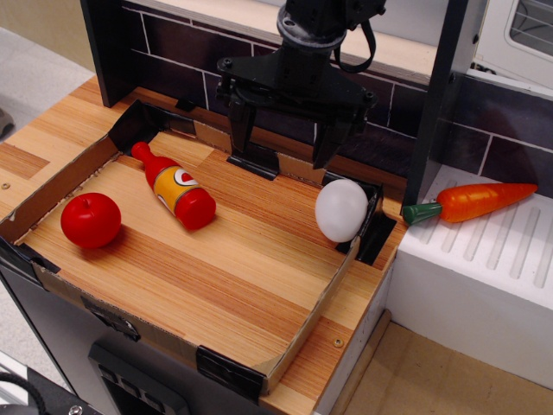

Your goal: Upright hot sauce bottle

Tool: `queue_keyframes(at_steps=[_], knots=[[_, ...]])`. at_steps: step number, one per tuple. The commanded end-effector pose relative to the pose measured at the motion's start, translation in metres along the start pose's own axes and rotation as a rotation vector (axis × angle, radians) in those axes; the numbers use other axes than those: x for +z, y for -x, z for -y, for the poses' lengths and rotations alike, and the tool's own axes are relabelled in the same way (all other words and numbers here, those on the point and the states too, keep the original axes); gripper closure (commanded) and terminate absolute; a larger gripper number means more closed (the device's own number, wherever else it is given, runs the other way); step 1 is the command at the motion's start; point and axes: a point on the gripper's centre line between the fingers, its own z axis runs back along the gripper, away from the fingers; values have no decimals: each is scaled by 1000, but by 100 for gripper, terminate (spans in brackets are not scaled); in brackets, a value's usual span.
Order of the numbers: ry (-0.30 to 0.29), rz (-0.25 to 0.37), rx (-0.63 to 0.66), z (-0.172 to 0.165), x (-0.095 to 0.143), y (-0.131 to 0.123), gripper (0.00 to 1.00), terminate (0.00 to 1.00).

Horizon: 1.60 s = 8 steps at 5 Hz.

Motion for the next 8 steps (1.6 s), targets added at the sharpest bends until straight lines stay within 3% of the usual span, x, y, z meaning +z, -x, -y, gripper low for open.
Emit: queue_keyframes(at_steps=[1,2,3,4,5,6,8], knots=[[0,0,0,0,0,0,0,0],[-3,65,182,-30,8,-18,0,0],[8,31,318,-59,-5,-35,0,0],[-18,-14,393,-84,-22,-46,0,0],[1,-65,411,-110,-46,-54,0,0],[55,-184,371,-123,-63,-53,0,0],[110,-208,390,-130,-82,-59,0,0]])
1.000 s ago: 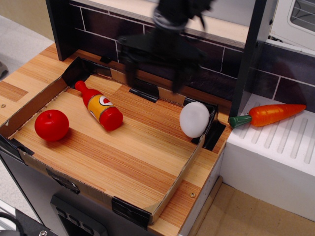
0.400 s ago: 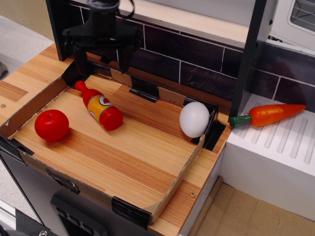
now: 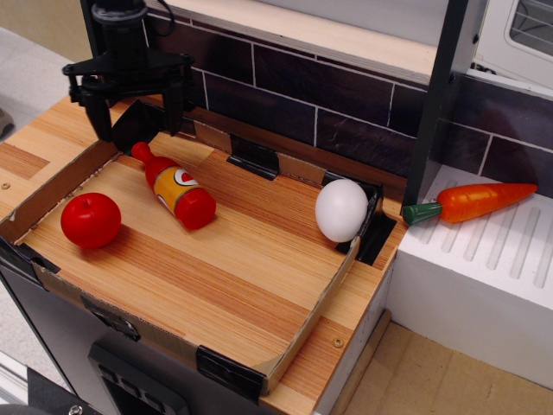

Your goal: Upright hot sauce bottle

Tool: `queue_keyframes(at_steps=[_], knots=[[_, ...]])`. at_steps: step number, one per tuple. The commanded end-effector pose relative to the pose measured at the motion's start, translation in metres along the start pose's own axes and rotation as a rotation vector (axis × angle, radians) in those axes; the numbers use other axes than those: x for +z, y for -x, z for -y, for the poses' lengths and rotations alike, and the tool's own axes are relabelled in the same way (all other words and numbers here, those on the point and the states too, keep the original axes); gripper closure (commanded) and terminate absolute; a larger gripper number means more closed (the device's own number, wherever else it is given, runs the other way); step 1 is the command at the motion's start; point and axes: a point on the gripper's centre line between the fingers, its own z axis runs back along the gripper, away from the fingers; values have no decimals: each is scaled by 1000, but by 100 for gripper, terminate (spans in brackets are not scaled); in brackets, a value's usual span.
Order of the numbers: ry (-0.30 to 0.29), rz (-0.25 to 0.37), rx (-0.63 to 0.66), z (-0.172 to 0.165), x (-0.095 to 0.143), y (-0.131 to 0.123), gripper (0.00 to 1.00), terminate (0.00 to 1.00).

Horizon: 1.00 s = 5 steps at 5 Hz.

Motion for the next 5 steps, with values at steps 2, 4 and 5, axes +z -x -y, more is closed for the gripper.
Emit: queue_keyframes(at_steps=[2,4,5], knots=[[51,97,115,2,-19,-12,0,0],[49,131,209,2,-32,-8,0,0],[76,124,366,1,-35,-9,0,0]])
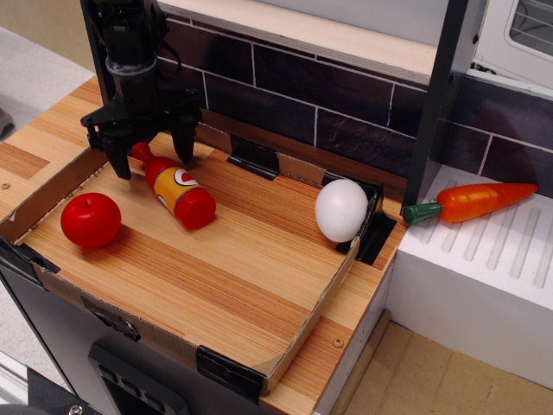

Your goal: Upright hot sauce bottle

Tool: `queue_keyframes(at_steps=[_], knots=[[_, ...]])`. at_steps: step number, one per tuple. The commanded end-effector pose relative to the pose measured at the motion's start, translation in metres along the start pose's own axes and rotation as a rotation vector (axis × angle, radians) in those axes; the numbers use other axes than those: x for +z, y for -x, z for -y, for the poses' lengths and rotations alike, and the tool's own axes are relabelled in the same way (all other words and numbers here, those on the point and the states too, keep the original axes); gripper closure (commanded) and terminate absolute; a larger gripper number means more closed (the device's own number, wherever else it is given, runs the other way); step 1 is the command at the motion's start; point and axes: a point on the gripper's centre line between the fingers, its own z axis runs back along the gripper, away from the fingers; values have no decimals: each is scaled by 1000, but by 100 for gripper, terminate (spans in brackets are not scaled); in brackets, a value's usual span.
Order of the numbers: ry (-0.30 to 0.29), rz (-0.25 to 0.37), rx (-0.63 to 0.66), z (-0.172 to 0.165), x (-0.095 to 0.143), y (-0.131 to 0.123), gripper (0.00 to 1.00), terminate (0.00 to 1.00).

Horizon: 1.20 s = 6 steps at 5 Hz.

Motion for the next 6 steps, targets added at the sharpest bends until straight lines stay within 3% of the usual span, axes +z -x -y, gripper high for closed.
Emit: queue_keyframes(at_steps=[1,2,3,4,5,6], knots=[[37,55,224,0,3,-6,0,0],[25,78,248,0,2,-6,100,0],[-18,61,314,-3,-2,-9,100,0],[-71,32,273,-1,1,-11,100,0],[-77,85,232,0,15,-15,100,0],[-56,207,184,-1,37,-14,100,0]])
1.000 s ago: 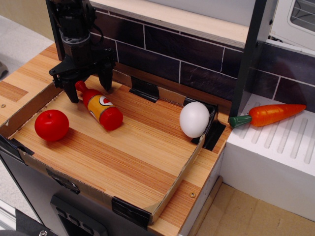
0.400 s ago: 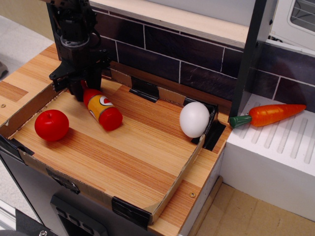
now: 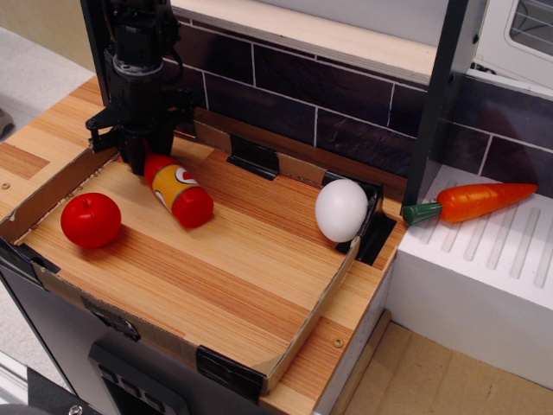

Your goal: Upright hot sauce bottle

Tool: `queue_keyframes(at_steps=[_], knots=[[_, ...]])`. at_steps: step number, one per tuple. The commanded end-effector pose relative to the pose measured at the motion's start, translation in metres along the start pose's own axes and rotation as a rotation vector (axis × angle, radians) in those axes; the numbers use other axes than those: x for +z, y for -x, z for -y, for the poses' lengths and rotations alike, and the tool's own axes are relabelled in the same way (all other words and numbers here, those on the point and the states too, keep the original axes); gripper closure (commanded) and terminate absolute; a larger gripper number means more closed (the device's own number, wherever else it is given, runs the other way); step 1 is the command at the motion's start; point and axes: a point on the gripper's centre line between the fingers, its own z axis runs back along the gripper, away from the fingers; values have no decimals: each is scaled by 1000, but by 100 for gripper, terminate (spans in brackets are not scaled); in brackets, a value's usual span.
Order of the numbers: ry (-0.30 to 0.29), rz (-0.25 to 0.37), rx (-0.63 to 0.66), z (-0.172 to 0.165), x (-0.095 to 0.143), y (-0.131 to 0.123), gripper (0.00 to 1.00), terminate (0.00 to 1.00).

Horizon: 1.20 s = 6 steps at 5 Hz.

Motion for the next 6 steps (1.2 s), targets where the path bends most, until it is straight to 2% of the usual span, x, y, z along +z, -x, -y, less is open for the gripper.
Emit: queue_keyframes(at_steps=[1,2,3,4,5,6], knots=[[38,278,-54,-3,62,-2,100,0],[86,353,-43,-7,78,4,100,0],[145,529,43,-7,85,12,100,0],[181,614,0,-2,84,16,100,0],[247,709,-17,3,90,18,100,0],[323,866,-35,9,98,19,100,0]])
